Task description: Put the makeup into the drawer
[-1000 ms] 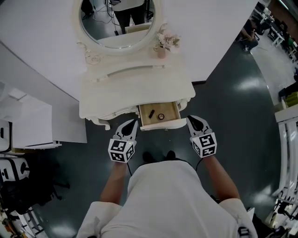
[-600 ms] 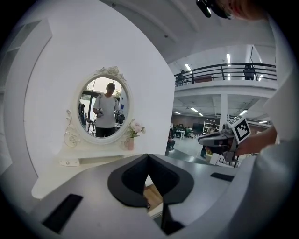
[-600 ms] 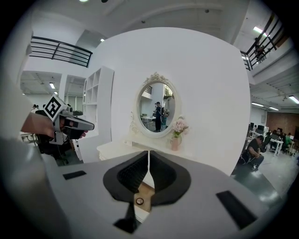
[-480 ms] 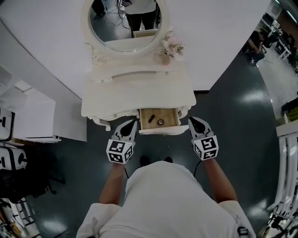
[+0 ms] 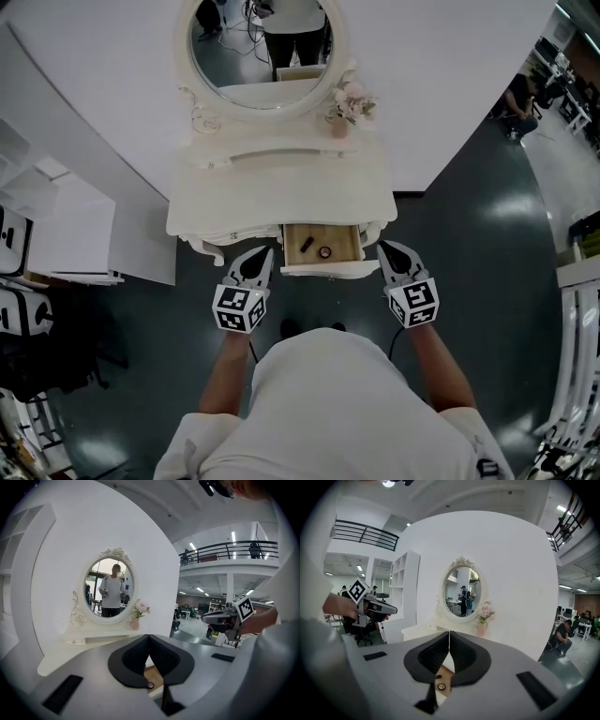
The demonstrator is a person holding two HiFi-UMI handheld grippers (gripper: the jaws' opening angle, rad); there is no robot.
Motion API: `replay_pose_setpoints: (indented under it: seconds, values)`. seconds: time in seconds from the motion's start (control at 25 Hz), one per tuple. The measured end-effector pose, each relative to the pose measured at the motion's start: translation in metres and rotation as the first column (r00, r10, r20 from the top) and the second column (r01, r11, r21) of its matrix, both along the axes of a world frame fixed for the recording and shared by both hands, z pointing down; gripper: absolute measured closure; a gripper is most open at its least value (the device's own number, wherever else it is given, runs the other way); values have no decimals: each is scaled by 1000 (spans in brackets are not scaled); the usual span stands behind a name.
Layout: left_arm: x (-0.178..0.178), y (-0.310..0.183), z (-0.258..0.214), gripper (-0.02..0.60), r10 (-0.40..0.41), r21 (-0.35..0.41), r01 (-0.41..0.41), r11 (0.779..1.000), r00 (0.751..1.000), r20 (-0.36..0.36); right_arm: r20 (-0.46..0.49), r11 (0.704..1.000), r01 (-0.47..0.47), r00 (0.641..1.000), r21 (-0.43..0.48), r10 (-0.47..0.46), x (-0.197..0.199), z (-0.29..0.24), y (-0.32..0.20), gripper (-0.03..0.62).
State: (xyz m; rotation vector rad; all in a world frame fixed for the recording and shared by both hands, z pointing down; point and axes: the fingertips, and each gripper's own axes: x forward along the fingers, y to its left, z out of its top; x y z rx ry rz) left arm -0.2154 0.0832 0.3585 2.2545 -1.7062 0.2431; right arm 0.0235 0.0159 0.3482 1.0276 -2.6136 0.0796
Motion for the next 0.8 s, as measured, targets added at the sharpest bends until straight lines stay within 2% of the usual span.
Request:
replay_pose_setpoints:
  seconds: [0.8]
  values:
    - [2,-6,-2,565,0,11,0,1000,1000,1,31,1000,12,999,-13,-11,3,-8,-1,563]
